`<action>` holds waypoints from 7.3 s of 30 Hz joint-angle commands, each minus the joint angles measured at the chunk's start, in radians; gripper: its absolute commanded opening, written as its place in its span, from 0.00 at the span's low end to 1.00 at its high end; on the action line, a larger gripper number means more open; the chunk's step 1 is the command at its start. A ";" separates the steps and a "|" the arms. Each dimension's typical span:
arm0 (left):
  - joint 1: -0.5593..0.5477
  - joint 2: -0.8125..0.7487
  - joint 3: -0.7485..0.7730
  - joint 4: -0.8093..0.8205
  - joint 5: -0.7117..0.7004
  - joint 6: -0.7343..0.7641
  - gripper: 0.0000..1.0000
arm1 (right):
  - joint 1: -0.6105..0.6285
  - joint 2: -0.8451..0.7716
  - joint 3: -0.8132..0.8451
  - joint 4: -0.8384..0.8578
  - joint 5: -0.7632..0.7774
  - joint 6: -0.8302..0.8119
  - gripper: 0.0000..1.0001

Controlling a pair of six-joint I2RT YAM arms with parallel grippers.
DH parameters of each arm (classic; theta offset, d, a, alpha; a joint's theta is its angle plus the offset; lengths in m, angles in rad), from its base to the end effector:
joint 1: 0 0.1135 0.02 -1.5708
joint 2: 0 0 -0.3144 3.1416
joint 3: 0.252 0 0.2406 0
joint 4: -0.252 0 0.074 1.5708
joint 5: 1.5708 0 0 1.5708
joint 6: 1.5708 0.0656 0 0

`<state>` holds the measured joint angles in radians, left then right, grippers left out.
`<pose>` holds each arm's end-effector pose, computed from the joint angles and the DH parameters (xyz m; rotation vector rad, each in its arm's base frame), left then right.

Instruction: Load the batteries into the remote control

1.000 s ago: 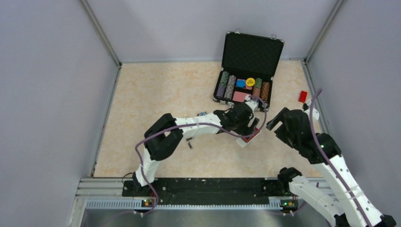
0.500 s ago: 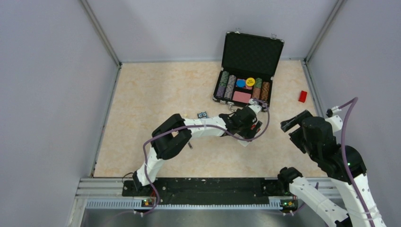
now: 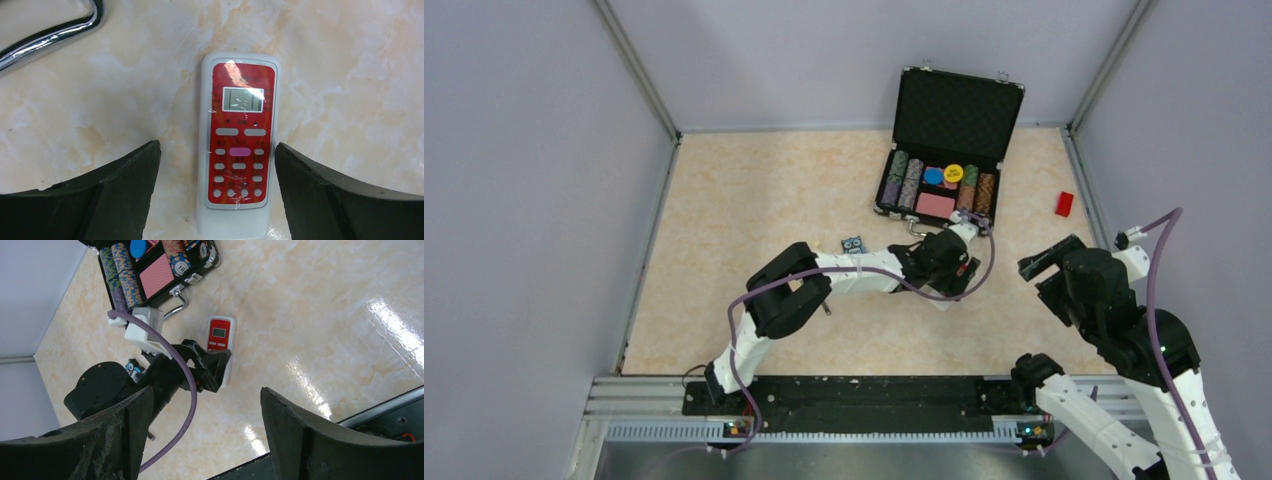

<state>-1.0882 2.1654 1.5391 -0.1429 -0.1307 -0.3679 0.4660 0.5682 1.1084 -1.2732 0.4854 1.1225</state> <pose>0.2489 -0.4566 0.1893 0.7843 2.2717 -0.5600 0.0335 -0.0174 0.3656 0.9428 2.0127 0.3184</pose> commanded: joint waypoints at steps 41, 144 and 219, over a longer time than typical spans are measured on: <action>0.066 -0.586 -0.348 0.064 0.254 0.094 0.00 | -0.010 0.140 -0.099 0.330 -0.438 -0.243 0.77; 0.434 -1.009 -0.467 0.691 0.599 -0.744 0.00 | 0.338 0.428 -0.083 1.386 -0.832 -0.464 0.77; 0.509 -1.081 -0.434 -0.058 0.467 -0.593 0.00 | 0.540 0.404 0.044 0.858 -0.354 -0.638 0.94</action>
<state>-0.5995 1.1717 1.1358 -0.3588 0.3244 -0.9688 0.9989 1.0966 1.1755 -0.5102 0.1040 0.2058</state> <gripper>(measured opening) 0.262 0.933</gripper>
